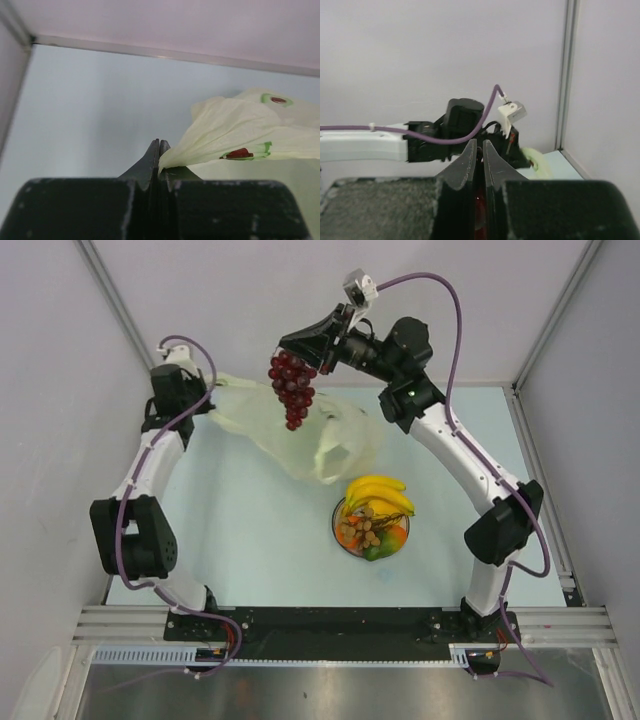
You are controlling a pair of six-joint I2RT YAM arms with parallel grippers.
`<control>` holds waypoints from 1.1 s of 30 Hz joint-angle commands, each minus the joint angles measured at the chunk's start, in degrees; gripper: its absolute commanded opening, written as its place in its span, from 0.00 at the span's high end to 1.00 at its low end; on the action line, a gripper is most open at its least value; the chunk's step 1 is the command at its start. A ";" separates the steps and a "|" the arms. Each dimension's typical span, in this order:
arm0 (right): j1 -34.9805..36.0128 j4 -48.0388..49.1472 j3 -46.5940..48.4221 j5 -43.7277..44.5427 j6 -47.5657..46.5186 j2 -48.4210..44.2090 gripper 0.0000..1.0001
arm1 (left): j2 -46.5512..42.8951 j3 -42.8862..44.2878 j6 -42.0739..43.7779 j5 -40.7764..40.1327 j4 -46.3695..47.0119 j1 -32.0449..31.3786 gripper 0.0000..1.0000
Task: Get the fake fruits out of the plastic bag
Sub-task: Take out the fake fruit from the plastic bag, then place the fake fruit on the plate.
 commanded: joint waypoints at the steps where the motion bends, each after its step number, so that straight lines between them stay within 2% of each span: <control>1: 0.06 3.10 -3.12 -2.08 1.18 -9.06 1.00 | 0.85 6.85 2.38 -9.55 2.22 6.01 1.00; 6: 0.76 0.73 -6.03 -3.30 -3.83 -15.03 1.00 | 0.15 7.56 5.11 -17.01 3.80 8.74 1.00; 9: 0.76 -3.75 -7.96 -2.70 -8.66 -17.41 1.00 | -1.08 6.86 6.95 -16.95 3.72 9.27 0.99; 11: 0.24 -9.00 -10.59 -2.96 -14.17 -19.96 1.00 | -1.87 5.98 7.14 -12.13 3.02 9.18 0.77; 12: -0.02 -10.51 -14.78 -2.61 -15.60 -21.01 1.00 | -2.74 5.63 7.05 -10.28 2.41 9.27 0.58; 14: -1.69 -13.33 -19.29 -2.17 -17.80 -24.44 1.00 | -3.72 4.49 5.82 -7.54 2.22 8.92 0.40; 15: -2.13 -14.56 -23.48 -1.04 -19.64 -25.32 1.00 | -4.15 4.31 5.82 -8.06 1.88 8.57 0.25; 17: -3.28 -19.91 -26.06 0.55 -21.85 -27.08 1.00 | -5.47 3.52 6.86 -9.99 1.78 7.34 0.16; 21: -4.42 -26.17 -29.14 2.04 -24.50 -27.61 1.00 | -7.15 2.38 7.22 -10.26 1.52 7.07 0.14; 33: -5.30 -26.53 -36.09 -0.32 -22.39 -26.12 1.00 | -10.22 -2.72 3.97 -7.11 1.61 7.07 0.17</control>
